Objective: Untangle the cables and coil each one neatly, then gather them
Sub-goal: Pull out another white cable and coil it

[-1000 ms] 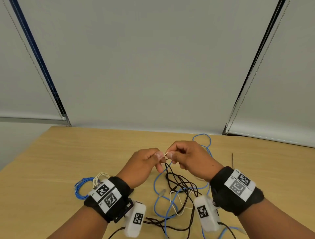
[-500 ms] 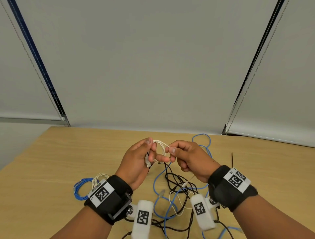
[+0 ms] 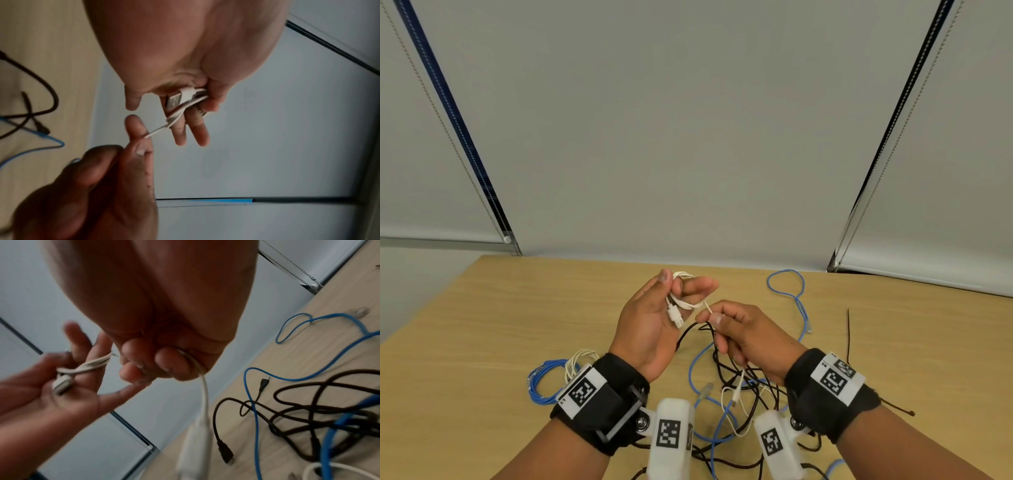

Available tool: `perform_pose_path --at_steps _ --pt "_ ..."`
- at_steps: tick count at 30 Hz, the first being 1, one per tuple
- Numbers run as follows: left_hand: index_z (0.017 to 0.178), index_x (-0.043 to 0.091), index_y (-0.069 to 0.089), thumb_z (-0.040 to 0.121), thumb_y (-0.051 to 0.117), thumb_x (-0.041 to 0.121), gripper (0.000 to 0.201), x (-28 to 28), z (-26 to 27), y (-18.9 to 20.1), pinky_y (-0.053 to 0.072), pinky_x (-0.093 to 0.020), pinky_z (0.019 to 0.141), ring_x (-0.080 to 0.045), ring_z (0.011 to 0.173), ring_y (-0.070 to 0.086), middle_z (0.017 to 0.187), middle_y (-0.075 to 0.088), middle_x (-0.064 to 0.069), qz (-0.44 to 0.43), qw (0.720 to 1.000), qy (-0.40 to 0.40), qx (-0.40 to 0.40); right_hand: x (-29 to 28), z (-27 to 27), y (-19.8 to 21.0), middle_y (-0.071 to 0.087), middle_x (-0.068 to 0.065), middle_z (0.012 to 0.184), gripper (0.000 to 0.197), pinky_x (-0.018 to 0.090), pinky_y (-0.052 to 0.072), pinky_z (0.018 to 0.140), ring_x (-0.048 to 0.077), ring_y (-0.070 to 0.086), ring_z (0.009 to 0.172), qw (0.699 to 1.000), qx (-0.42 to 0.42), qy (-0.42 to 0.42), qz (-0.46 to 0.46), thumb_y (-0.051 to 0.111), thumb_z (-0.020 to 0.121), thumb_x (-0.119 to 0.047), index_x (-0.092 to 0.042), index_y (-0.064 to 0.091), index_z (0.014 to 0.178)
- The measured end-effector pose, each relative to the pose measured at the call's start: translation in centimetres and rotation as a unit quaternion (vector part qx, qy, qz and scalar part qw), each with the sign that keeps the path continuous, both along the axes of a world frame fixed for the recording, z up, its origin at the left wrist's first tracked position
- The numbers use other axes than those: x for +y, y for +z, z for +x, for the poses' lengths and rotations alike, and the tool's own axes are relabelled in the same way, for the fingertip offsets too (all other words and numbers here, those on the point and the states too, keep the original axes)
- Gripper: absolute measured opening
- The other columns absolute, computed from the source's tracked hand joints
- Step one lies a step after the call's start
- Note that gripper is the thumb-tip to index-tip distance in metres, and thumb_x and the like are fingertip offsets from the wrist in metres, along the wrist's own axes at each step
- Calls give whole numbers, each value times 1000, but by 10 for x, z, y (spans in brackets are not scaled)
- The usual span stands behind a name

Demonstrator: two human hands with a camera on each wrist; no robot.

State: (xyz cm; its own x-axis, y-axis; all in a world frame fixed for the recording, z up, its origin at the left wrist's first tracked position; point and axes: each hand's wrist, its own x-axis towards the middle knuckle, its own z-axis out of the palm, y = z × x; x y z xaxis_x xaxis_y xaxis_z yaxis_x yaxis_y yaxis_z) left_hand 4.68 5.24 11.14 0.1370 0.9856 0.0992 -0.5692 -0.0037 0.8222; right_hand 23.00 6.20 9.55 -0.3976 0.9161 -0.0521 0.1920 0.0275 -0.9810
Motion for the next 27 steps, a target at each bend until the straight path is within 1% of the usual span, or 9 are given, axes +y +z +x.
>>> perform_pose_path --at_steps 3,5,8,10,13,17,20,24,27 --pt "92 6 58 108 42 27 30 5 -5 -1 43 -39 103 -24 120 67 118 75 -10 58 985 51 157 -11 -4 -6 58 1 64 22 24 42 48 11 49 46 996 -80 48 2 48 106 -29 -23 69 112" --pt "98 10 66 108 43 24 29 10 -8 -4 46 -30 99 -12 116 68 116 77 3 105 942 93 305 -16 -7 -4 58 -2 65 20 23 44 52 10 52 51 989 -129 75 20 50 105 -31 -28 69 108" --pt "90 25 71 107 46 25 30 12 -13 -11 50 -25 87 -1 95 68 94 76 15 144 855 100 489 -13 -7 10 56 -13 61 22 16 40 57 1 49 55 973 -189 39 130 54 102 -36 -43 67 87" --pt "79 28 67 106 45 24 35 9 -12 -19 52 -32 77 -9 76 69 71 71 12 130 830 56 539 -7 -6 20 59 -18 63 26 14 36 58 1 51 60 949 -238 13 208 55 101 -33 -44 67 81" --pt "79 12 67 108 41 25 41 3 -9 -29 52 -37 70 -20 57 64 55 58 5 52 891 -24 451 -4 -5 25 59 -14 65 19 19 37 61 0 54 64 933 -264 -13 244 56 99 -30 -26 71 87" --pt "85 5 69 106 44 34 44 -5 -7 -32 48 -31 67 -20 55 52 57 45 0 -8 949 -110 295 -6 -5 18 68 -8 84 12 30 49 77 8 62 84 944 -224 -54 237 62 95 -29 -26 68 85" --pt "85 10 73 96 53 27 28 -8 -7 -33 50 -27 70 -17 62 56 64 52 -2 1 962 -136 238 -7 -5 15 70 -5 82 14 32 50 78 10 63 81 969 -161 -72 175 63 96 -27 -26 67 83" --pt "84 17 75 102 54 21 27 -6 -5 -39 56 -29 73 -12 73 61 77 63 -1 -4 970 -93 224 -7 -7 16 71 12 84 16 47 52 78 29 63 78 984 -112 -59 122 60 98 -25 -18 66 86" --pt "84 17 75 94 64 32 22 -5 -2 -44 57 -36 79 -15 88 62 97 62 2 19 966 -46 253 -8 -9 15 69 10 79 16 44 50 72 15 59 71 989 -89 -58 106 58 100 -20 -11 65 89"
